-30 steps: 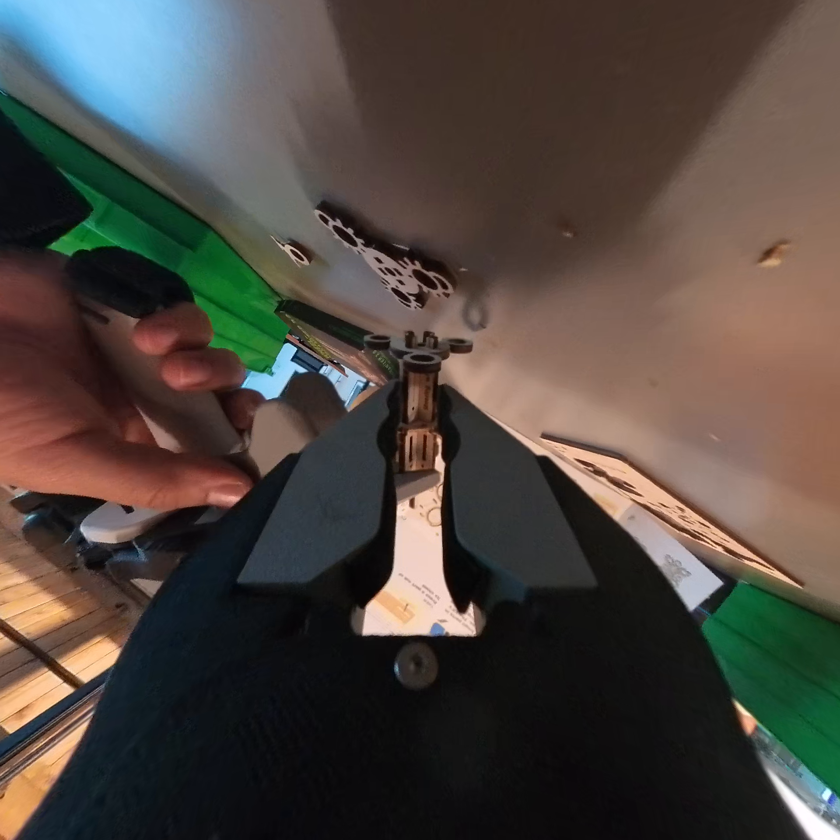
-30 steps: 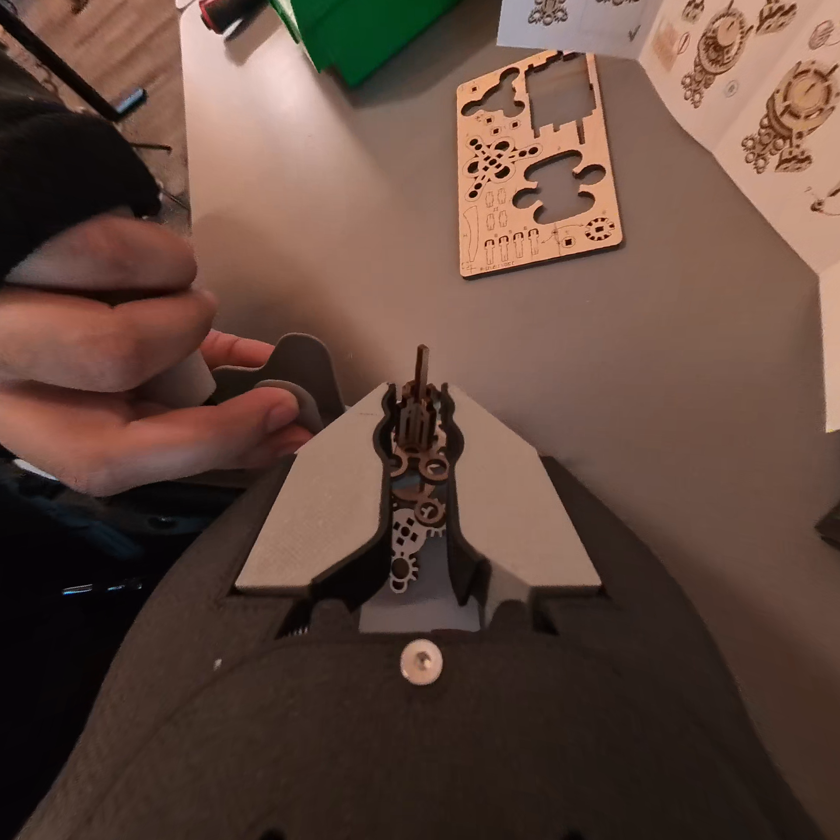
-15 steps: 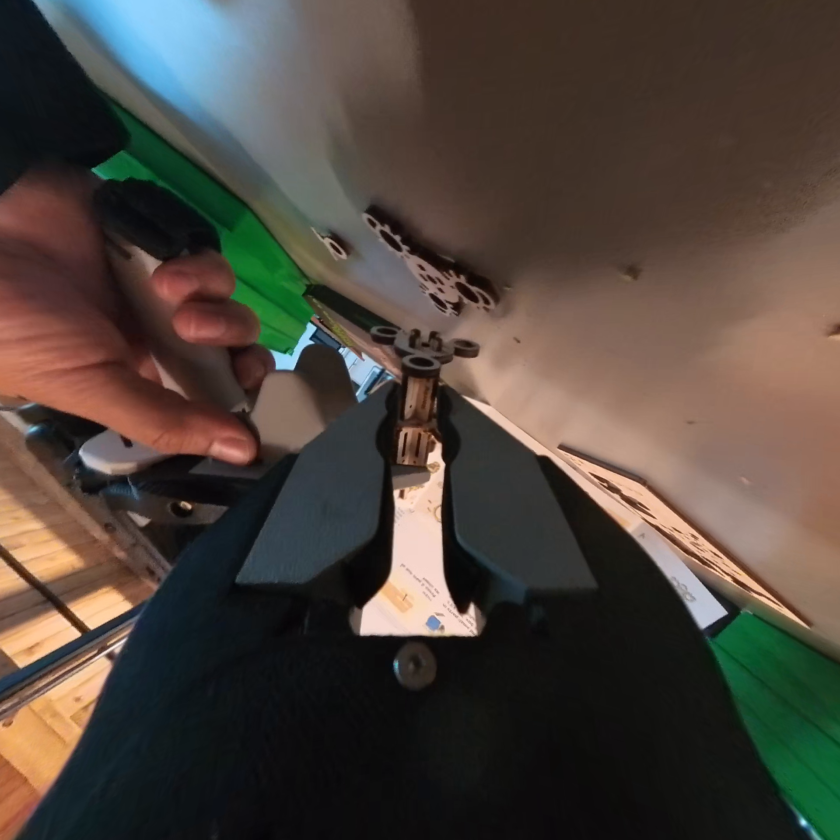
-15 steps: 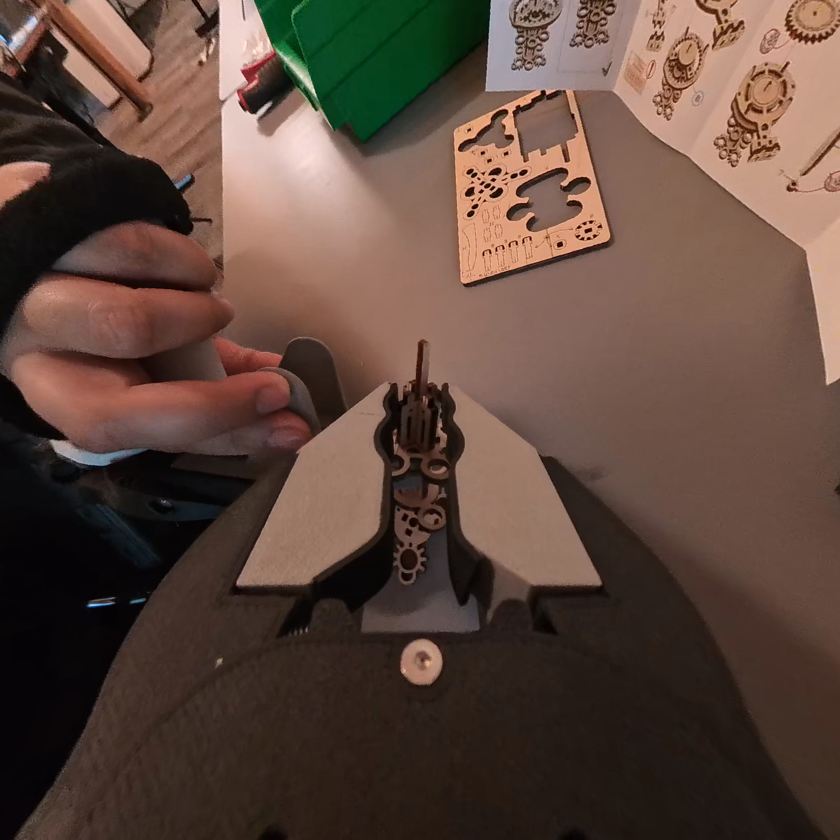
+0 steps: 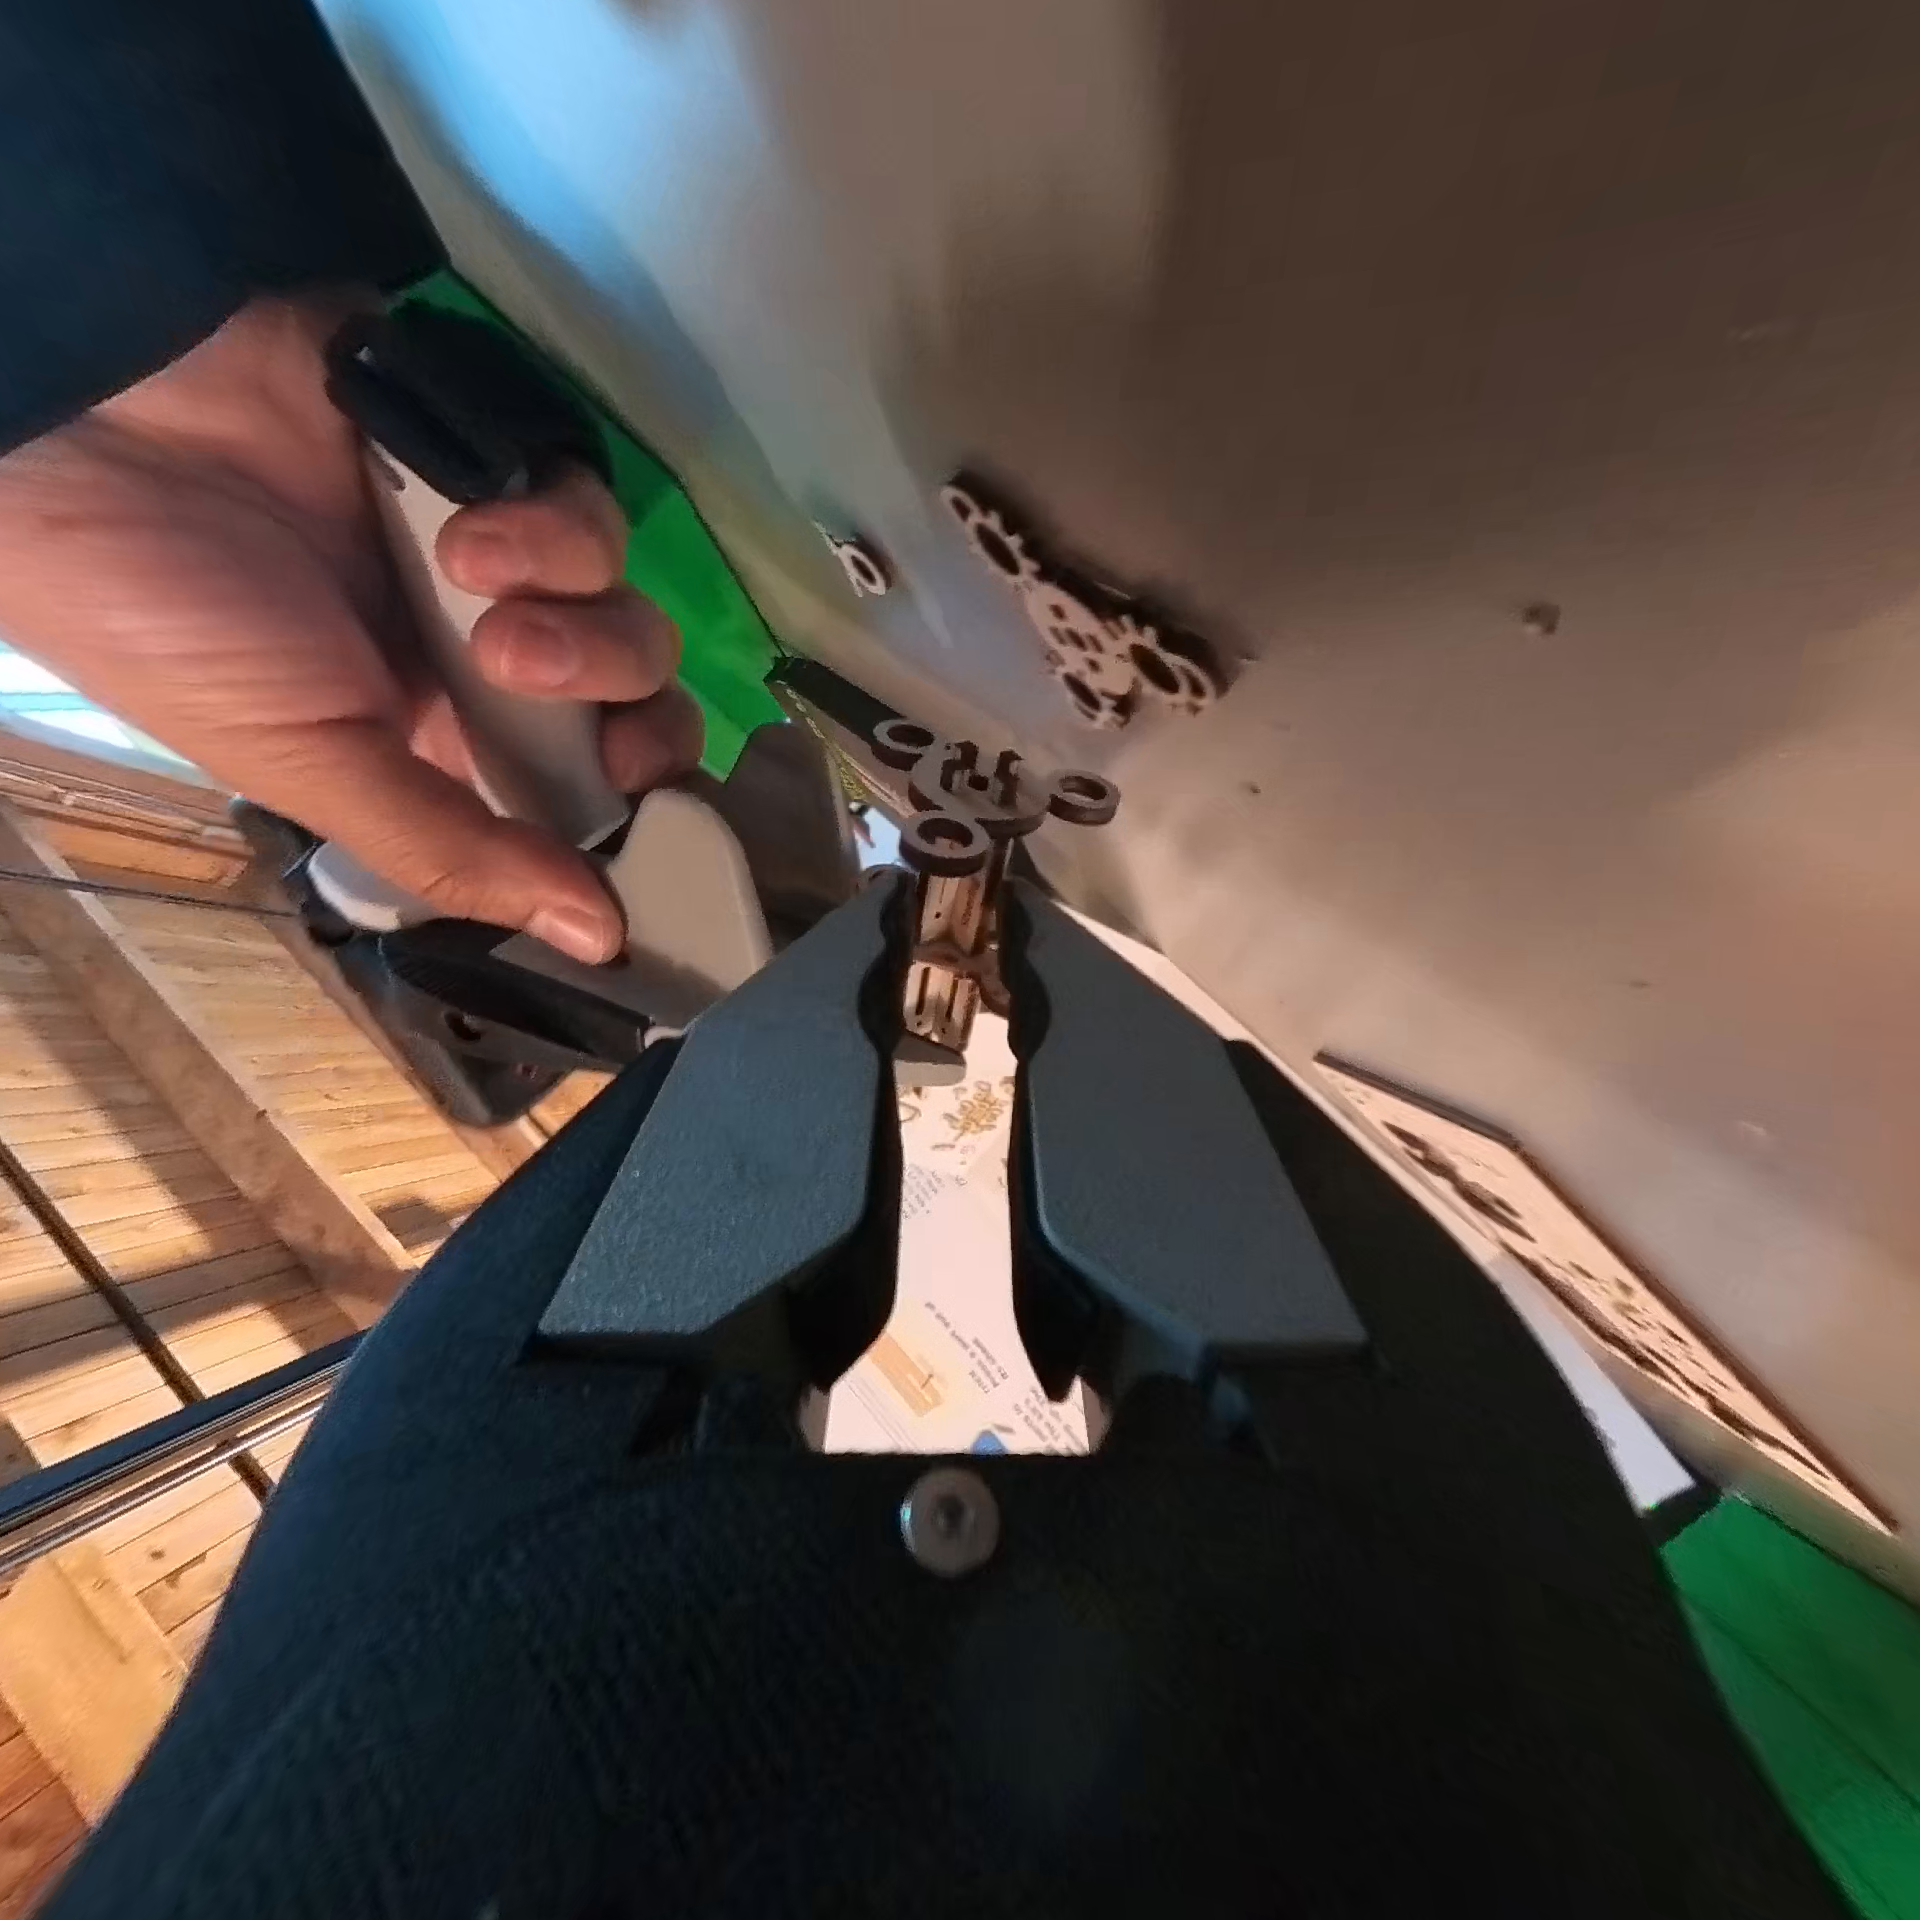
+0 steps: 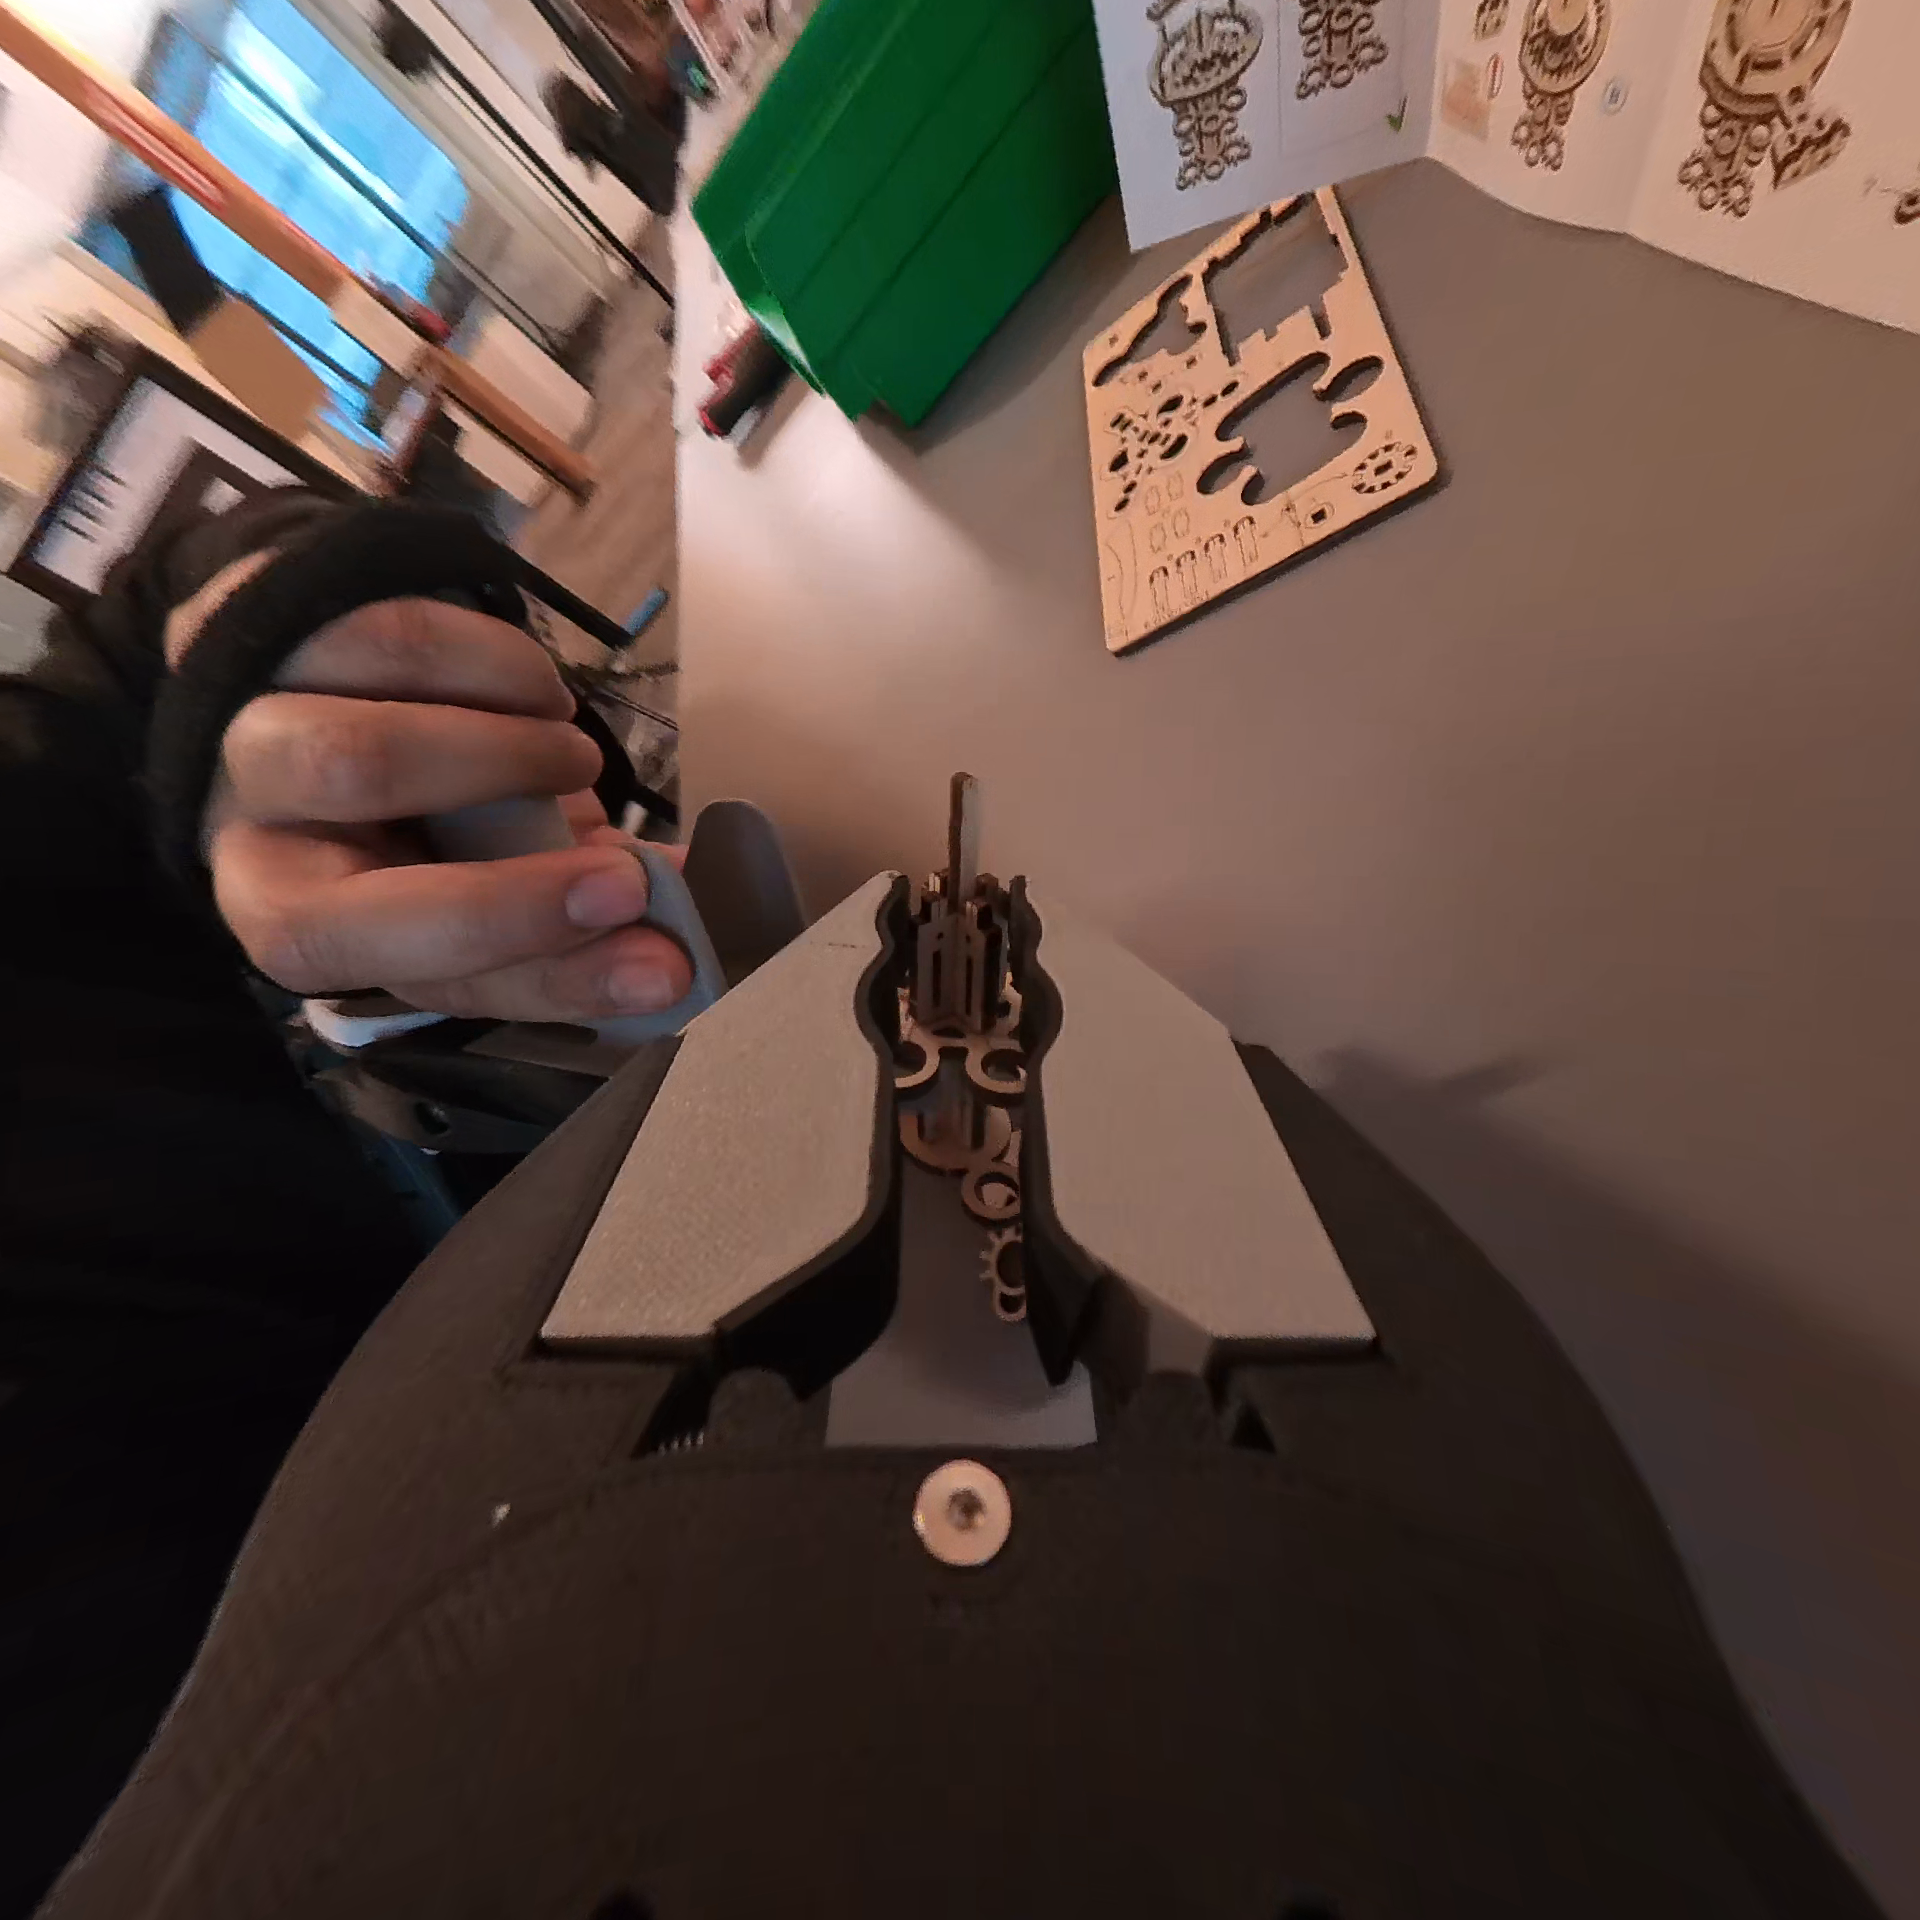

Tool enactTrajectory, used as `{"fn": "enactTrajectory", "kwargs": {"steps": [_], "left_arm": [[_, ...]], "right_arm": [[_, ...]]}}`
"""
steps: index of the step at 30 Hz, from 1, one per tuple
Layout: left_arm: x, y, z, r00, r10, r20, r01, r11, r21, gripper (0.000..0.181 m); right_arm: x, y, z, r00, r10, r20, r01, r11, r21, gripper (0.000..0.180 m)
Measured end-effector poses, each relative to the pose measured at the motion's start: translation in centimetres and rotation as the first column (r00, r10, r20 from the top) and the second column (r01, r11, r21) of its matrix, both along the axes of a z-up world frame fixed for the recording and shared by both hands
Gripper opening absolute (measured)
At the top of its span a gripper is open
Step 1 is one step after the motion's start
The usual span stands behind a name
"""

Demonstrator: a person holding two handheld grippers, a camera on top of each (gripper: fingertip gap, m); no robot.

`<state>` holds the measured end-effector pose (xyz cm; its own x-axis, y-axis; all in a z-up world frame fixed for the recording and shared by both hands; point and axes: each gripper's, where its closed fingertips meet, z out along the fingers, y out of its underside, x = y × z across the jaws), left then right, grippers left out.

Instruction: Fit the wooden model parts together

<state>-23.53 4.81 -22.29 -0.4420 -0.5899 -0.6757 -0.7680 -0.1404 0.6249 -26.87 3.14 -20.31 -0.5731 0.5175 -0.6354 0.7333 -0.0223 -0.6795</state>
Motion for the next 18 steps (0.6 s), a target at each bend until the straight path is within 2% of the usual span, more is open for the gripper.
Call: {"fn": "enactTrajectory", "kwargs": {"steps": [4, 10, 18], "left_arm": [[0.0, 0.3, 0.5, 0.999, -0.012, -0.036, 0.013, 1.0, 0.025, 0.012], [0.2, 0.1, 0.8, 1.0, -0.001, 0.002, 0.001, 0.999, 0.054, 0.013], [0.3, -1.4, 1.7, 0.976, 0.038, 0.214, -0.066, 0.99, 0.125, 0.014]], "right_arm": [[0.1, 0.5, 0.4, 1.0, -0.002, -0.012, 0.002, 1.0, -0.028, 0.014], [0.5, 0.9, 0.7, 0.999, -0.005, -0.038, 0.003, 0.998, -0.065, 0.014], [1.4, 0.7, 0.7, 0.995, 0.029, -0.099, -0.037, 0.996, -0.083, 0.014]]}}
